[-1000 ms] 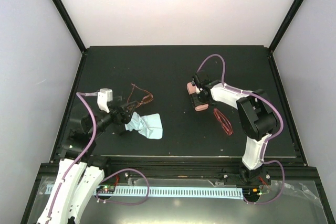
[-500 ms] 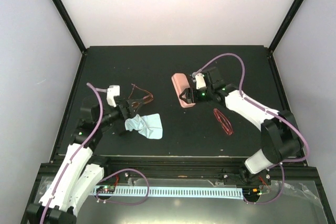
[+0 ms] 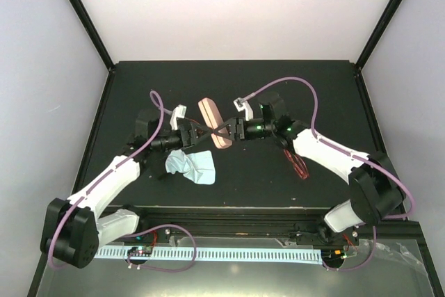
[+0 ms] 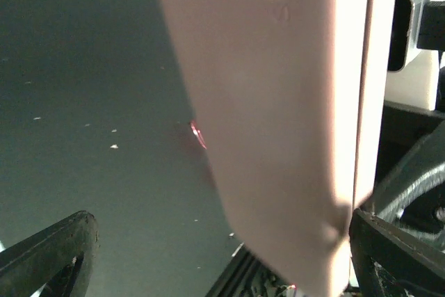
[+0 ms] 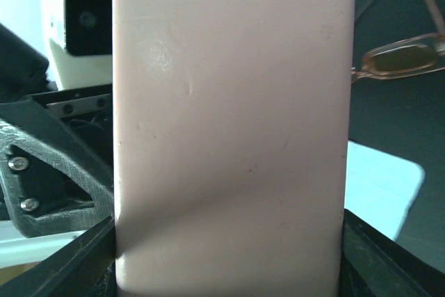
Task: Organize the sunglasses
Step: Pick up the sunglasses case from the center of the board, then open the sunglasses case.
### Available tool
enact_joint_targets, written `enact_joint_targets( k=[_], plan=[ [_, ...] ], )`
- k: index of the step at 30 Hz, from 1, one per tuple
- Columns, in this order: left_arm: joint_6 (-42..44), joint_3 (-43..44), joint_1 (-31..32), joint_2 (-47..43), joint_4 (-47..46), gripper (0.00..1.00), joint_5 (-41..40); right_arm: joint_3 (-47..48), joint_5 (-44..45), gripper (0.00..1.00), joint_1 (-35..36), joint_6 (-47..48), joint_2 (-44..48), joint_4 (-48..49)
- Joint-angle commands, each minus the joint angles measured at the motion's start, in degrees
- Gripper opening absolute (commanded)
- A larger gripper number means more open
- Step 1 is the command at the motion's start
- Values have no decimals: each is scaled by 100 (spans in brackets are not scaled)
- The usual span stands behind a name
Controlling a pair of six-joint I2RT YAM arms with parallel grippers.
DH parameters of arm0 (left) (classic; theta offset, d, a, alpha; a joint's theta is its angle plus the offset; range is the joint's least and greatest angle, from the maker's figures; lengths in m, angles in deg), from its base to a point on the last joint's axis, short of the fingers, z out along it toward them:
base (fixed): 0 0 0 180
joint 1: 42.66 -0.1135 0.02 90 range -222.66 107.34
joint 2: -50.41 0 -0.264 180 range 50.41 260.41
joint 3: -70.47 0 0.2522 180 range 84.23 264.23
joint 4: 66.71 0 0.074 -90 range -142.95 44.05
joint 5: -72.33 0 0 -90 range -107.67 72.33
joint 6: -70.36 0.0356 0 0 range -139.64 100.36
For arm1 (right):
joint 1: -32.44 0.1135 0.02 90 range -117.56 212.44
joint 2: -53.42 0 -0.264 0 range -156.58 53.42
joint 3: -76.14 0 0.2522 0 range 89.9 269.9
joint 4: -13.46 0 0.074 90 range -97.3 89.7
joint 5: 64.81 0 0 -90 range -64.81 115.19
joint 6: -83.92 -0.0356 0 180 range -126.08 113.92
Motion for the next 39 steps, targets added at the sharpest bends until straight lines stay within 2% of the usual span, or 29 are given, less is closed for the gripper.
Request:
enact_joint_targets(
  k=[1, 6, 10, 14, 22, 31, 36, 39],
  plan=[
    [-213, 308, 162, 147, -733, 98, 312, -44, -383, 59, 209, -439, 99, 675],
    [-264, 231, 176, 240, -853, 96, 189, -100, -476, 57, 272, -605, 100, 835],
    [-77, 195, 169, 365, -559, 89, -78, -150, -572, 56, 272, -861, 244, 1081],
    [-106, 55, 168, 475, -712, 82, -138, -190, -616, 56, 276, -1121, 494, 1340],
    [142, 80, 159, 503, -122, 72, -736, -341, -339, 54, 193, -1275, 997, 1341],
    [187, 65, 159, 456, 45, 57, -871, -557, 19, 50, 145, -1379, 1269, 1339],
    [181, 61, 159, 138, 18, 56, -939, -582, 400, 49, 133, -1150, 1312, 961],
    [230, 133, 159, -53, 77, 60, -962, -590, 607, 49, 133, -1039, 1233, 738]
  ],
)
